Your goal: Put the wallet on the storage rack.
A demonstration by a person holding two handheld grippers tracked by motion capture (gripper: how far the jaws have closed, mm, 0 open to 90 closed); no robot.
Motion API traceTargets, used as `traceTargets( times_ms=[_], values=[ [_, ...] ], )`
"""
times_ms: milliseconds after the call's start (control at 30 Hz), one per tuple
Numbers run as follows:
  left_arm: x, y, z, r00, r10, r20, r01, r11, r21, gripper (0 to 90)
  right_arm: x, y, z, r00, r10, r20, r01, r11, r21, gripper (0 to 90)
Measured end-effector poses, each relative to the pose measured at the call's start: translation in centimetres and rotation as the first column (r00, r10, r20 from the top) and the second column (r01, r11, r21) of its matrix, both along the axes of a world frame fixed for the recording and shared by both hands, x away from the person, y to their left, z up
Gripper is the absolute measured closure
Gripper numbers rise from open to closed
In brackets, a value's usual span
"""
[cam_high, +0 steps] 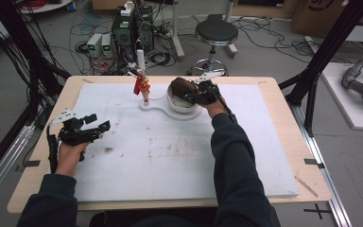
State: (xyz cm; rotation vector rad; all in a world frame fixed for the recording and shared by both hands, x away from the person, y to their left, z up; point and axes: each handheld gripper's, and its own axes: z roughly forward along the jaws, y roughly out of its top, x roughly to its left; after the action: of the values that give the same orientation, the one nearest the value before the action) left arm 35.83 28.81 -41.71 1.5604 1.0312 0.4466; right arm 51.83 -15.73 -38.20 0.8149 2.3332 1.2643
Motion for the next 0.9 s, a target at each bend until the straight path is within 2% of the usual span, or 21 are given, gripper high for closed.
traceTargets(
  times_ms=[33, 67, 100, 200, 267, 333, 467, 533, 567, 600, 633, 667, 700, 800, 900],
  values=[
    [0.0, 0.0, 0.0, 1.0, -0.008, -0.003, 0.008, 0.9999, -0.007, 20.3, 0.1, -0.1, 0.0, 0.9998, -0.018, -0.007, 0.018, 1.0, 0.024, 48.6],
    [0.0, 0.0, 0.0, 1.0, -0.008, -0.003, 0.008, 0.9999, -0.007, 20.3, 0.1, -0.1, 0.0, 0.9998, -0.018, -0.007, 0.018, 1.0, 0.024, 48.6],
    [0.0, -0.1, -0.1, 1.0, -0.009, -0.004, 0.009, 0.9999, -0.008, 20.3, 0.0, -0.3, 0.3, 0.9995, -0.031, -0.006, 0.031, 0.998, 0.061, 46.4],
    [0.0, -0.1, -0.1, 0.9999, -0.009, -0.004, 0.009, 0.9999, -0.008, 20.3, -0.4, -1.1, 1.1, 0.9993, -0.038, 0.005, 0.038, 0.996, 0.076, 46.2],
    [0.0, -0.1, -0.1, 0.9999, -0.012, -0.003, 0.011, 0.9999, -0.01, 20.3, -0.9, -2.0, 1.7, 0.9984, -0.055, -0.007, 0.056, 0.994, 0.096, 43.8],
    [0.1, -0.1, -0.1, 1.0, -0.01, 0.0, 0.01, 0.9999, -0.01, 20.3, -1.5, -3.0, 2.4, 0.9974, -0.071, -0.011, 0.072, 0.993, 0.095, 40.2],
    [0.2, -0.1, -0.2, 1.0, -0.008, 0.001, 0.008, 0.9999, -0.01, 16.8, -3.2, -5.3, 3.3, 0.9921, -0.123, -0.025, 0.124, 0.991, 0.059, 32.7],
    [0.2, -0.1, -0.2, 1.0, -0.006, 0.007, 0.006, 0.9999, -0.009, 16.8, -4.5, -6.7, 3.4, 0.9896, -0.144, -0.006, 0.144, 0.987, 0.074, 32.1],
    [0.2, -0.1, -0.2, 1.0, -0.006, 0.007, 0.006, 0.9999, -0.009, 16.7, -5.1, -7.4, 3.4, 0.9888, -0.148, -0.02, 0.149, 0.987, 0.067, 29.4],
    [0.2, 0.0, -0.2, 1.0, -0.006, 0.008, 0.006, 0.9999, -0.01, 16.7, -5.1, -7.4, 3.4, 0.9888, -0.148, -0.02, 0.149, 0.987, 0.067, 29.4],
    [0.1, -0.1, -0.1, 0.9998, -0.002, 0.019, 0.002, 1.0, -0.005, 16.8, -6.4, -8.8, 3.0, 0.9884, -0.15, -0.021, 0.151, 0.986, 0.073, 27.1],
    [0.1, -0.1, -0.1, 0.9998, -0.002, 0.019, 0.002, 1.0, -0.005, 16.8, -6.4, -8.8, 3.0, 0.9884, -0.15, -0.021, 0.151, 0.986, 0.073, 27.1],
    [0.1, 0.0, -0.1, 0.9996, 0.001, 0.028, -0.001, 1.0, -0.005, 17.0, -7.7, -10.1, 2.5, 0.9853, -0.169, -0.023, 0.17, 0.984, 0.046, 22.1],
    [0.1, -0.1, -0.1, 0.9991, 0.005, 0.041, -0.006, 0.9999, 0.011, 17.0, -9.8, -11.6, 1.5, 0.9776, -0.21, -0.011, 0.21, 0.977, 0.027, 21.6],
    [0.1, -0.1, -0.1, 0.9987, 0.003, 0.05, -0.004, 0.9998, 0.02, 17.3, -11.6, -12.7, 0.5, 0.9651, -0.261, -0.017, 0.262, 0.964, 0.041, 21.2]
  ],
)
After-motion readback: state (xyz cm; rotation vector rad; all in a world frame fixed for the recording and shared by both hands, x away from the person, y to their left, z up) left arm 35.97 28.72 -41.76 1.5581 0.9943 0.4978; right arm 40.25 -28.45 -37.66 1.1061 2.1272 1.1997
